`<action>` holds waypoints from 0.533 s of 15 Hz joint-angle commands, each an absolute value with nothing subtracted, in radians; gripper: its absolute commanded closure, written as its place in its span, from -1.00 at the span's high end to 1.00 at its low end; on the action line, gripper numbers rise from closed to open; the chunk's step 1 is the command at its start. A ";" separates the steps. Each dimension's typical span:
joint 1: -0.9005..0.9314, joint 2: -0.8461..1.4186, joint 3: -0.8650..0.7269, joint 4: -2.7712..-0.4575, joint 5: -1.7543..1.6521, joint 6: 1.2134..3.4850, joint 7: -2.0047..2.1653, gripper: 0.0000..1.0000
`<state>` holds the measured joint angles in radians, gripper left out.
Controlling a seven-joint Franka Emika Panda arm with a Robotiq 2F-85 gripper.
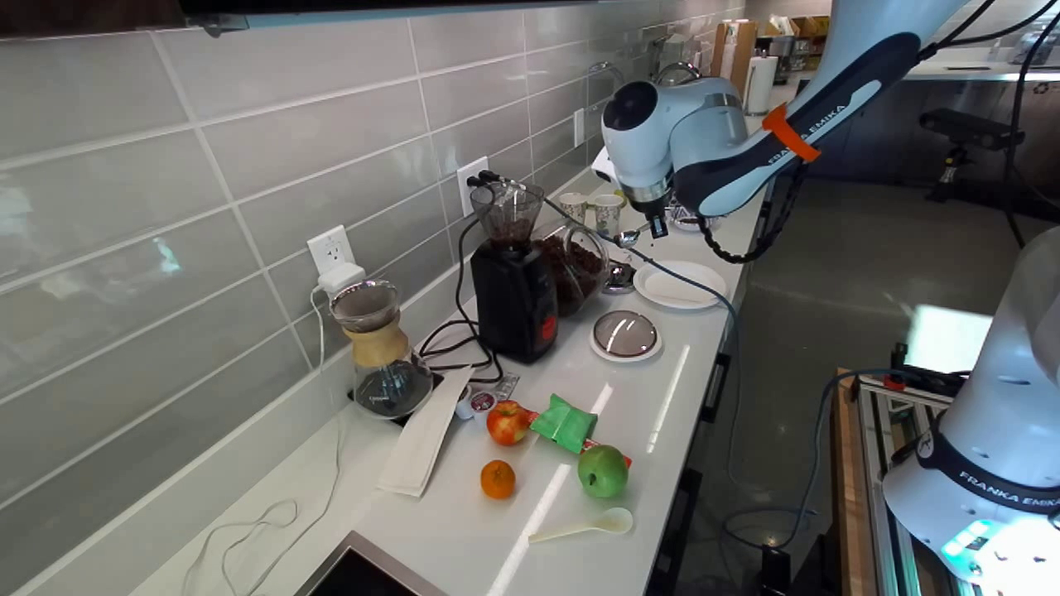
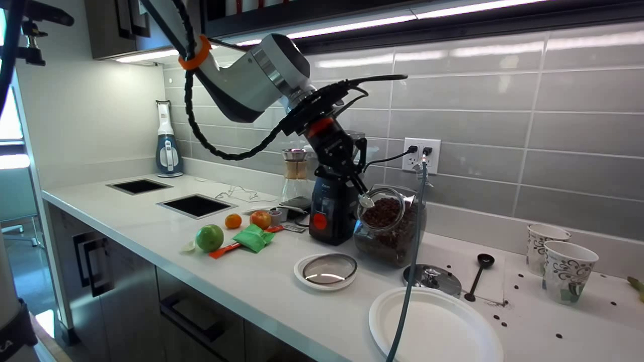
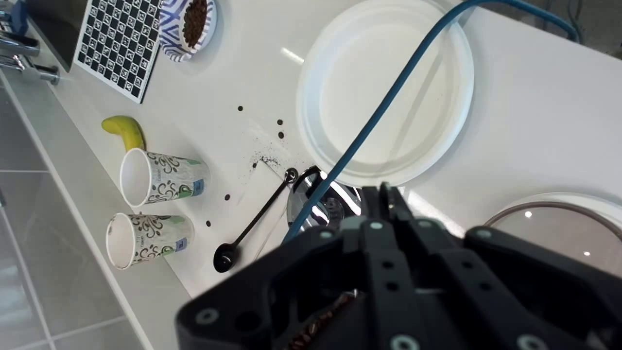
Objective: Take a scoop of coffee grounds and place them in the coffee blender
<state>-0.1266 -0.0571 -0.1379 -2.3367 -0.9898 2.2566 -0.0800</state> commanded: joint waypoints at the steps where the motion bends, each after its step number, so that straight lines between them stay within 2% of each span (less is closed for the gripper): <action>1: -0.142 -0.011 -0.149 -2.326 -1.051 2.327 -0.023 -0.98; 8: -0.162 0.075 -0.166 -2.292 -1.127 2.451 0.068 -0.98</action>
<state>-0.1521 0.0237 -0.1577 -2.3191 -1.0783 2.3992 0.0209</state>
